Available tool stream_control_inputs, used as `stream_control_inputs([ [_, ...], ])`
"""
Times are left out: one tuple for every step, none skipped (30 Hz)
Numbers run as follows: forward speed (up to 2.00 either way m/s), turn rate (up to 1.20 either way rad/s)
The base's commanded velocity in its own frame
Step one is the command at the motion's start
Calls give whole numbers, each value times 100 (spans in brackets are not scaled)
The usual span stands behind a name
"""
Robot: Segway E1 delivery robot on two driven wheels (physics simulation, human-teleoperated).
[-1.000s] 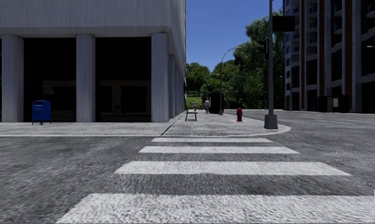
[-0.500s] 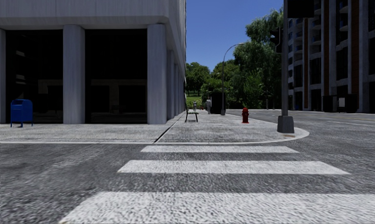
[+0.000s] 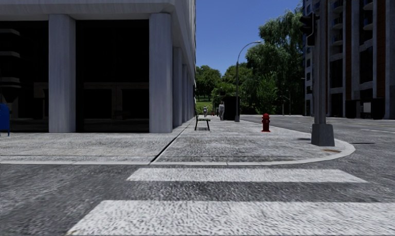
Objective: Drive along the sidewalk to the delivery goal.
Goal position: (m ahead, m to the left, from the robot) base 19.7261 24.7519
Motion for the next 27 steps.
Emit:
stream_control_inputs([
  [200,0],
  [200,0],
  [200,0],
  [200,0],
  [200,0],
  [200,0],
  [200,0],
  [200,0],
  [200,0],
  [200,0],
  [200,0],
  [200,0],
  [200,0],
  [200,0],
  [200,0],
  [200,0],
  [200,0],
  [200,0],
  [200,0],
  [200,0],
  [200,0],
  [200,0],
  [200,0],
  [200,0],
  [200,0],
  [200,0],
  [200,0],
])
